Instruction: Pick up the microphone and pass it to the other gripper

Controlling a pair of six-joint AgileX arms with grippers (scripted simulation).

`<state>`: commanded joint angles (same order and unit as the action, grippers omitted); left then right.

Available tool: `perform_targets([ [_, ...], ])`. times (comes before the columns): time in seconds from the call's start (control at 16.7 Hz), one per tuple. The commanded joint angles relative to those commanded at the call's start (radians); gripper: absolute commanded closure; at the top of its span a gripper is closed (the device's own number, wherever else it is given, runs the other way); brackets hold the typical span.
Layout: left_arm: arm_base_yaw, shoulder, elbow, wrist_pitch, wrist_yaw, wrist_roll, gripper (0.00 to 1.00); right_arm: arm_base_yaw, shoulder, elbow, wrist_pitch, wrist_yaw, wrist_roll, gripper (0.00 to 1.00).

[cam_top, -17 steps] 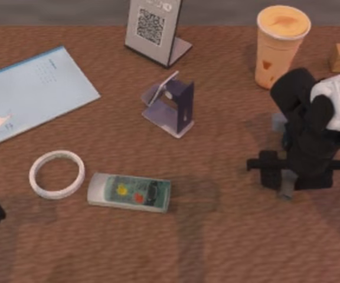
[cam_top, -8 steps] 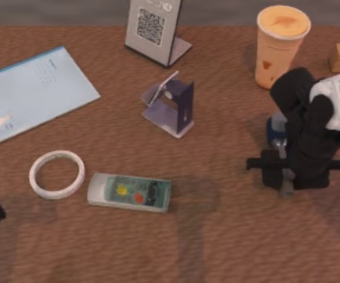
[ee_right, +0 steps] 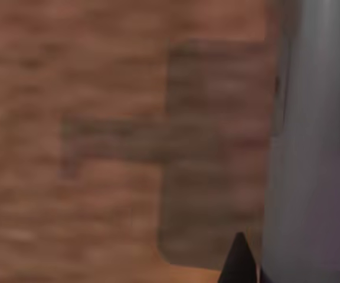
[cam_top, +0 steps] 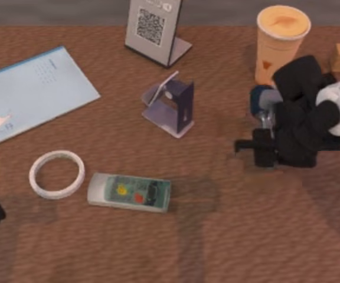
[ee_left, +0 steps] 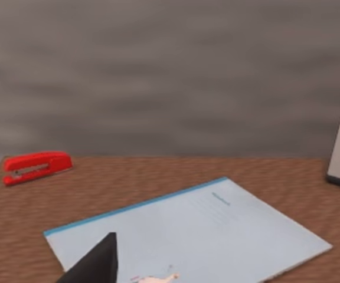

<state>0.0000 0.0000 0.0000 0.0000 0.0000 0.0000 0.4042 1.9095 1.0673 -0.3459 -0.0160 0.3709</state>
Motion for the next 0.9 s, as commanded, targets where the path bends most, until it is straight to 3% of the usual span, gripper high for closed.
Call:
perform_targets([
  [0.66, 0.000, 0.000, 0.000, 0.000, 0.000, 0.000, 0.00, -0.005, -0.220, -0.247, 0.907, -0.271, -0.258, 1.00],
  [0.9, 0.000, 0.000, 0.000, 0.000, 0.000, 0.000, 0.00, -0.010, -0.309, -0.311, 1.128, -0.341, -0.331, 1.00],
])
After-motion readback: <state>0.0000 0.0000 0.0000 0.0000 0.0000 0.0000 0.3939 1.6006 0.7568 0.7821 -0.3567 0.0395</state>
